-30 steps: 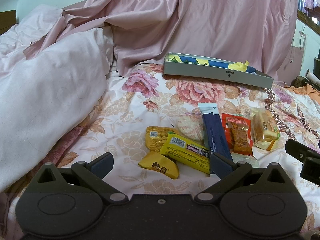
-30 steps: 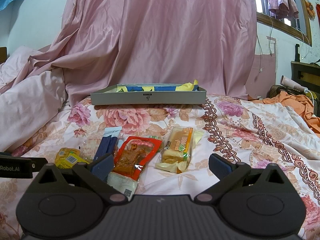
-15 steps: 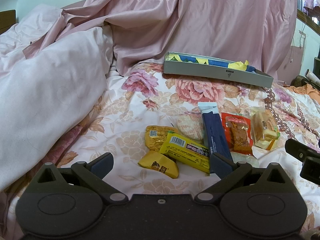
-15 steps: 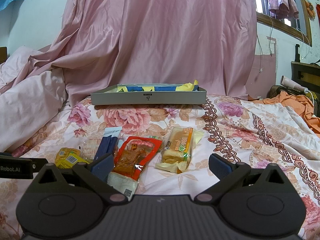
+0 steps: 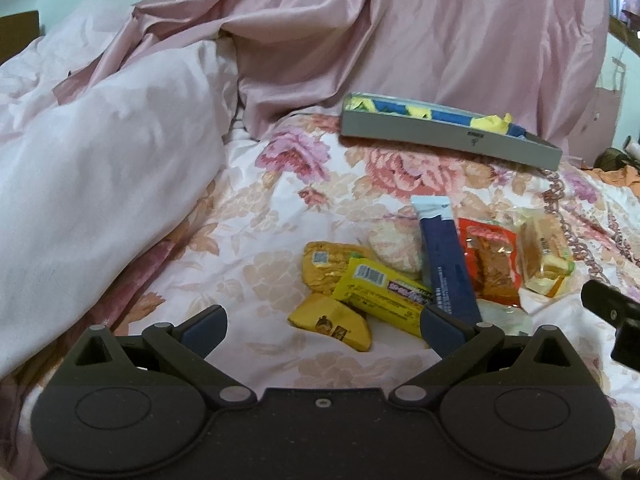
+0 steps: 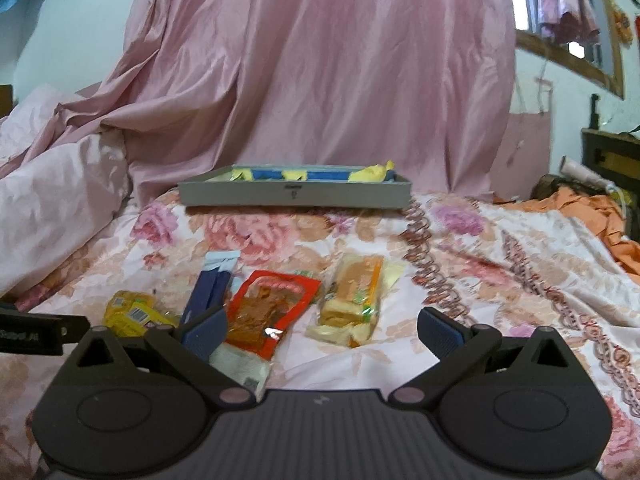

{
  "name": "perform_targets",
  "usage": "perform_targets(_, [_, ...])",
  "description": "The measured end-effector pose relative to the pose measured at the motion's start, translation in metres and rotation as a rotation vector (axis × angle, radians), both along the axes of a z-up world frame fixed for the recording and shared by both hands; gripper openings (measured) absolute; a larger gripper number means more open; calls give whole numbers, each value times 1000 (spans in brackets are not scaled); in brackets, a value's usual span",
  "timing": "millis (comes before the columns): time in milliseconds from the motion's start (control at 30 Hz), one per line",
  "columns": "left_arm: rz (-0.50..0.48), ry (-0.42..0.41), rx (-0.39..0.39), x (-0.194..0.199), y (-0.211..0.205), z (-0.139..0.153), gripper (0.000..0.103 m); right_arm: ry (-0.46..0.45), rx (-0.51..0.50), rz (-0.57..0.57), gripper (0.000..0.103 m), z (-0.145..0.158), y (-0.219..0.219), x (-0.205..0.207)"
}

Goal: Organize snacks
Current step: 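Grasp the blue stick pack with the right tool while the left tool grasps the gold pouch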

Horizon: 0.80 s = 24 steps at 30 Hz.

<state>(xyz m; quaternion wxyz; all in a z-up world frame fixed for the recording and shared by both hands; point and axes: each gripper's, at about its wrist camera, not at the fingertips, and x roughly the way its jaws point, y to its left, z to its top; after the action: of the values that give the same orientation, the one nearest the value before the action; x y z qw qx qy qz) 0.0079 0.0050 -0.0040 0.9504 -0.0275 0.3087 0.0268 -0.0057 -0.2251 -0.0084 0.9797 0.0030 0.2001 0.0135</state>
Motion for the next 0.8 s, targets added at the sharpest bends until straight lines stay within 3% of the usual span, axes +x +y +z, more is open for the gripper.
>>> perform_targets(233, [-28, 53, -6, 22, 10, -3, 102, 32, 13, 102, 103, -3, 6, 15])
perform_targets(433, [-110, 110, -7, 47, 15, -12, 102, 70, -32, 158, 103, -6, 18, 37])
perform_targets(667, [-147, 108, -8, 65, 30, -12, 102, 97, -100, 256, 103, -12, 46, 71])
perform_targets(800, [-127, 120, -24, 73, 38, -14, 102, 133, -154, 302, 93, -22, 63, 87])
